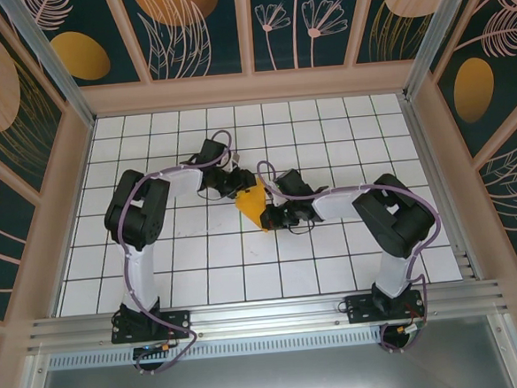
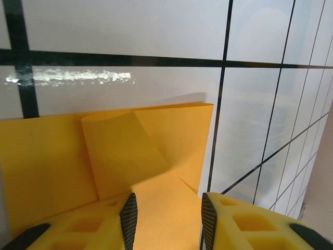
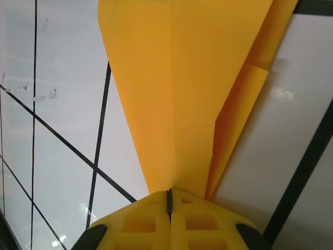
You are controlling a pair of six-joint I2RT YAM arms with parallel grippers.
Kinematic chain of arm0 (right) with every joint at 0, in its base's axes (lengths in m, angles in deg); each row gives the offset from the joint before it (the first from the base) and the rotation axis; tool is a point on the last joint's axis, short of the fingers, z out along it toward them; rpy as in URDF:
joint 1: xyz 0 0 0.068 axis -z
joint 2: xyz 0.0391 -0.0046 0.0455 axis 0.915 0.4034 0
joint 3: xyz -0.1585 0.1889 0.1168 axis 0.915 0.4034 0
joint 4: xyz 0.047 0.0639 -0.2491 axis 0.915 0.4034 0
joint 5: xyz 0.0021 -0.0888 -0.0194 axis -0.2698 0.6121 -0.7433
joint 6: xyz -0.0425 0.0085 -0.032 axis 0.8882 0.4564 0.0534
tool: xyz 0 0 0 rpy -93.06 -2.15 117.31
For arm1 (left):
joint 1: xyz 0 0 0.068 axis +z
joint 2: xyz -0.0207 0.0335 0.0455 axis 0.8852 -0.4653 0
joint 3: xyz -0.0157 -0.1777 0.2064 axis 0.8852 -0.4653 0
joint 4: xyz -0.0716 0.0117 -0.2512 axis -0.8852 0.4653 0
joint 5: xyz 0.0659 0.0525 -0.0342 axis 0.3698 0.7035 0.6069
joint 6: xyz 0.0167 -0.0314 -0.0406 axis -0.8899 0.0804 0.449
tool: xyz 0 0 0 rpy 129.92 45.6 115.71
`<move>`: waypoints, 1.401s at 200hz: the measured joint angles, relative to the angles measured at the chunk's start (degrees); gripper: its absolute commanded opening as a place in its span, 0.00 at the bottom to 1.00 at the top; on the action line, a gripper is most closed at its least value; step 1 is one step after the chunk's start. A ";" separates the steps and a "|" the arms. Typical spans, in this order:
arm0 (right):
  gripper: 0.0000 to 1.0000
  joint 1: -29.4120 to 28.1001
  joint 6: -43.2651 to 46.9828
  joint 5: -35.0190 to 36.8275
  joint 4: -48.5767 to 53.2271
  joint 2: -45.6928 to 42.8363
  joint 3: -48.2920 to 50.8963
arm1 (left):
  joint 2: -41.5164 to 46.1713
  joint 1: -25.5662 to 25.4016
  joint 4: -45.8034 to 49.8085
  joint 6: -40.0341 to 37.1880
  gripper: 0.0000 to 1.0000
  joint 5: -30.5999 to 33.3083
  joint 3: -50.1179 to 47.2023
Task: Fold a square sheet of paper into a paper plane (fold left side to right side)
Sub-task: Fourth fold the wing at the center of the table.
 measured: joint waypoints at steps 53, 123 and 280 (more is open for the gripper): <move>0.06 -0.07 0.00 0.68 -0.22 0.00 0.00 | -3.52 1.53 4.92 -1.49 0.44 -1.95 6.47; 0.06 -0.15 0.00 0.85 -0.13 -0.17 0.07 | -6.19 6.05 2.45 -4.09 0.45 3.61 11.50; 0.01 0.07 1.53 1.07 0.96 -0.20 -0.42 | 16.35 -6.08 -15.85 3.43 0.33 3.82 -20.87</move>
